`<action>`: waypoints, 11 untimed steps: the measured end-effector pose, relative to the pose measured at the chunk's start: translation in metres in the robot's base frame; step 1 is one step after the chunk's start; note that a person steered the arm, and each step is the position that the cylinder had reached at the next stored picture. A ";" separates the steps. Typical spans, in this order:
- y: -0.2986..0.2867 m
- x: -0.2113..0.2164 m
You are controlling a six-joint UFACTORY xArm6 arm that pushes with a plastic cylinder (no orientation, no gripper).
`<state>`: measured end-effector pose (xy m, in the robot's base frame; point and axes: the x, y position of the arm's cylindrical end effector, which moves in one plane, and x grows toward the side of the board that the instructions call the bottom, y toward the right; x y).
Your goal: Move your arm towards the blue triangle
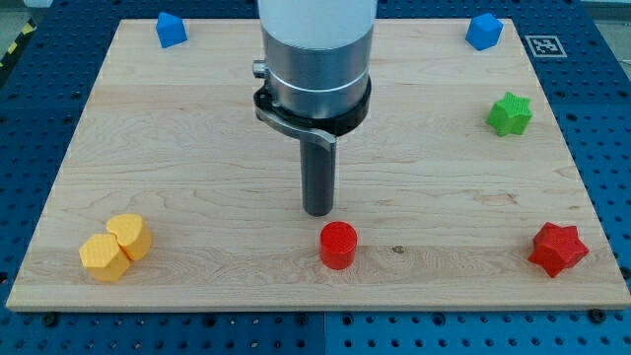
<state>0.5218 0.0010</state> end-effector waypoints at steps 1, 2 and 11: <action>0.003 0.000; 0.003 0.000; -0.211 -0.282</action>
